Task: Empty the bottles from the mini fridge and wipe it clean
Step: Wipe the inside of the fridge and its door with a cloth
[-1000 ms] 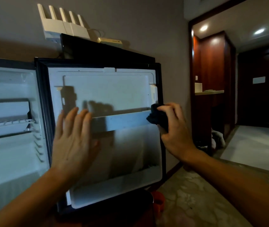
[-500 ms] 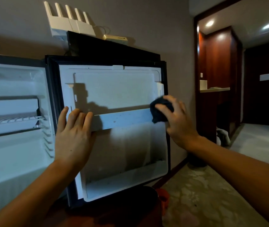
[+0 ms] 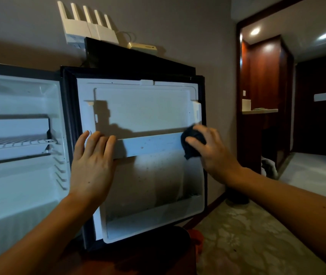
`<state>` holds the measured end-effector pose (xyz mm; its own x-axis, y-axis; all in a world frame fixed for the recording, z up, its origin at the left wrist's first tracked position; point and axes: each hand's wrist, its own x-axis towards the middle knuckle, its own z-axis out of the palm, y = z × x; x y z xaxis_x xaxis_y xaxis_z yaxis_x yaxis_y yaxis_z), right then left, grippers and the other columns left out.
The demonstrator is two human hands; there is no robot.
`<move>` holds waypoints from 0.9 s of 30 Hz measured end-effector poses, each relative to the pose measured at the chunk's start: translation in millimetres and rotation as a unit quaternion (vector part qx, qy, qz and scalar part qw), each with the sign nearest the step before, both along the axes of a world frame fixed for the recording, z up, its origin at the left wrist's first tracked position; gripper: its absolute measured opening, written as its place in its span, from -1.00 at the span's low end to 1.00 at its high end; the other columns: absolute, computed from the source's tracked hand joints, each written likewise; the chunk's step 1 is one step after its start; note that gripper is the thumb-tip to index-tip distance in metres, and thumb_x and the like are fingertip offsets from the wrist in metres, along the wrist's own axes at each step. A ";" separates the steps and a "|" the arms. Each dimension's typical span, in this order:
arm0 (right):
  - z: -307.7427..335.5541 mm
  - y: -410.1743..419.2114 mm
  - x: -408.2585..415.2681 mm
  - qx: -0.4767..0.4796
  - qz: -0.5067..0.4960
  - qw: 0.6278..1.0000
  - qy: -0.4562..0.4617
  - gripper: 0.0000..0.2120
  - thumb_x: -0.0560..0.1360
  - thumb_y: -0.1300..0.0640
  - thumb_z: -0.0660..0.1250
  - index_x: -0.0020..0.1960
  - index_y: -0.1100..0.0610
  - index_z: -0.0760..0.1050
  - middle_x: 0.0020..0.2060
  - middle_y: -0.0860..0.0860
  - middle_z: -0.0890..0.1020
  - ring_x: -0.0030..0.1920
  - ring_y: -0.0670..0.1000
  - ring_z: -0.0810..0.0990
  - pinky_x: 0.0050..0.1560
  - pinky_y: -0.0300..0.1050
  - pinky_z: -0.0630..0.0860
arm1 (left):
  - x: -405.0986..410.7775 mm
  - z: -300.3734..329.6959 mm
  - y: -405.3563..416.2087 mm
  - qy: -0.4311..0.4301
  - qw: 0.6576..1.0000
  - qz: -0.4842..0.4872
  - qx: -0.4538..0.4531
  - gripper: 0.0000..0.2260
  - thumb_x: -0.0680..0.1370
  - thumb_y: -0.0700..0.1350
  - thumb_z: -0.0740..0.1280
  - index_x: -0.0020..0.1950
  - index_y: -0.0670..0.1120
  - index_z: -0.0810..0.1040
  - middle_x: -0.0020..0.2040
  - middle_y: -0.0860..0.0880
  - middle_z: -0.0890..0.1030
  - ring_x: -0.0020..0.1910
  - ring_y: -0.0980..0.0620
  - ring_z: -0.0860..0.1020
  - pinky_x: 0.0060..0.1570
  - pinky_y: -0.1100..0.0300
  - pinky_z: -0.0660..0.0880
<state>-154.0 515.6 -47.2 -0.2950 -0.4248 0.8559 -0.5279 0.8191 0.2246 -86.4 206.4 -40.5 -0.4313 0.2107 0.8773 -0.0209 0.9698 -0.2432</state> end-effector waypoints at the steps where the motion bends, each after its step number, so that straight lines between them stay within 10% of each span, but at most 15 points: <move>1: -3.9 5.3 1.3 0.071 0.004 0.997 -0.001 -0.50 0.40 0.29 0.42 0.31 0.12 0.44 0.39 0.22 0.31 0.32 0.30 0.31 0.18 0.17 0.46 | -0.5 0.1 -0.4 0.000 1.000 0.001 -0.002 -0.48 0.41 -0.19 0.48 0.33 -0.28 0.43 0.18 -0.26 0.53 0.32 -0.25 0.34 0.47 -0.14 0.07; 8: 17.7 2.4 5.1 -0.030 -0.027 0.999 0.009 -0.52 0.47 0.30 0.36 0.37 0.13 0.39 0.42 0.18 0.24 0.35 0.26 0.26 0.30 0.09 0.35 | -3.3 -2.3 1.6 0.013 1.000 -0.002 0.007 -0.50 0.42 -0.23 0.46 0.32 -0.28 0.42 0.18 -0.27 0.52 0.31 -0.26 0.34 0.43 -0.15 0.13; 13: 4.9 10.1 5.3 0.200 -0.004 0.980 0.017 -0.44 0.34 0.26 0.46 0.31 0.10 0.42 0.35 0.23 0.38 0.27 0.33 0.41 0.09 0.17 0.54 | -5.1 -2.6 0.1 0.011 1.000 -0.001 0.004 -0.47 0.40 -0.25 0.48 0.33 -0.28 0.42 0.19 -0.26 0.52 0.32 -0.25 0.33 0.41 -0.15 0.16; 18: 11.3 -7.9 2.3 -0.017 -0.017 1.000 0.001 -0.52 0.44 0.32 0.38 0.33 0.12 0.40 0.41 0.16 0.26 0.34 0.24 0.27 0.26 0.16 0.42 | -5.6 -4.0 0.8 0.014 1.000 -0.001 0.008 -0.47 0.41 -0.25 0.47 0.35 -0.28 0.41 0.21 -0.26 0.51 0.33 -0.25 0.32 0.39 -0.16 0.18; 23: 3.4 5.2 -0.5 0.231 0.008 0.971 0.060 -0.46 0.36 0.18 0.42 0.31 0.08 0.39 0.35 0.19 0.33 0.29 0.31 0.37 0.12 0.16 0.53 | -4.8 -3.3 -0.6 0.009 1.000 -0.002 0.001 -0.44 0.39 -0.26 0.49 0.35 -0.27 0.41 0.21 -0.25 0.51 0.33 -0.24 0.31 0.38 -0.15 0.18; 27: 12.1 0.9 -2.5 0.018 -0.030 0.999 0.026 -0.53 0.47 0.24 0.34 0.36 0.11 0.38 0.42 0.17 0.24 0.36 0.25 0.26 0.27 0.17 0.41 | -5.1 -5.2 1.6 0.006 1.000 0.000 0.013 -0.44 0.40 -0.26 0.48 0.36 -0.28 0.40 0.22 -0.26 0.50 0.35 -0.25 0.31 0.39 -0.16 0.19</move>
